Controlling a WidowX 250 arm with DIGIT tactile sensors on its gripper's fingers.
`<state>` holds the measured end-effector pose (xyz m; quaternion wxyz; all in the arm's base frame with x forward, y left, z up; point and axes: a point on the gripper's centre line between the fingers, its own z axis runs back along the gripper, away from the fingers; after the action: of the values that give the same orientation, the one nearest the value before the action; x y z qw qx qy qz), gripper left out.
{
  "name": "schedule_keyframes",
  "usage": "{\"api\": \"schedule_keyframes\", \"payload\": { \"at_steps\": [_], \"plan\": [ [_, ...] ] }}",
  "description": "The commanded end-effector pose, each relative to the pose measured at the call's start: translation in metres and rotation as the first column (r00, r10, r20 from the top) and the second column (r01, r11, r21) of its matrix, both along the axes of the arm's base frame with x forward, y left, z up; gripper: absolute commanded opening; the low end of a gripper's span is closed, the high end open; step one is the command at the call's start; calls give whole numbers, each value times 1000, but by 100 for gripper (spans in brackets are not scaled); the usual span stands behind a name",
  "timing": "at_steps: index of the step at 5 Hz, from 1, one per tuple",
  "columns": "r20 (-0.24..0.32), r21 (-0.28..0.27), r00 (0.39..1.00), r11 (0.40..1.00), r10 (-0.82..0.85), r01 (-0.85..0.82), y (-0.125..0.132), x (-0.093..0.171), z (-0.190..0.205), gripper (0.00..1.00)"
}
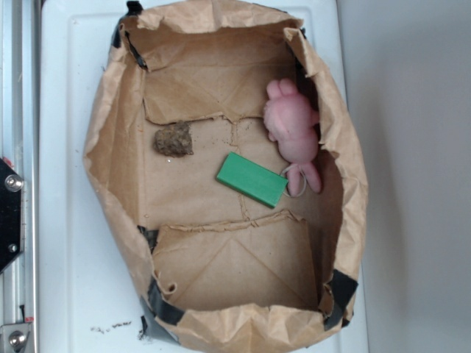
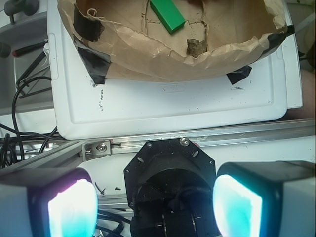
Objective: Grab the green block.
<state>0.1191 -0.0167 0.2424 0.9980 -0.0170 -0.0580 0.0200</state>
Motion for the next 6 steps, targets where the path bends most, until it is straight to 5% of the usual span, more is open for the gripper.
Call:
{"api": "schedule_keyframes", "payload": {
  "at_steps": [1,3,4,6],
  "plan": [
    [0,0,1000,1000,0,0,0,0,0,100],
    [16,15,989,989,146,-147,-5,71,-2,100],
    [33,18,990,991,136,-136,3,86,-7,100],
    [97,19,971,976,-217,216,20,117,-37,100]
  ]
}}
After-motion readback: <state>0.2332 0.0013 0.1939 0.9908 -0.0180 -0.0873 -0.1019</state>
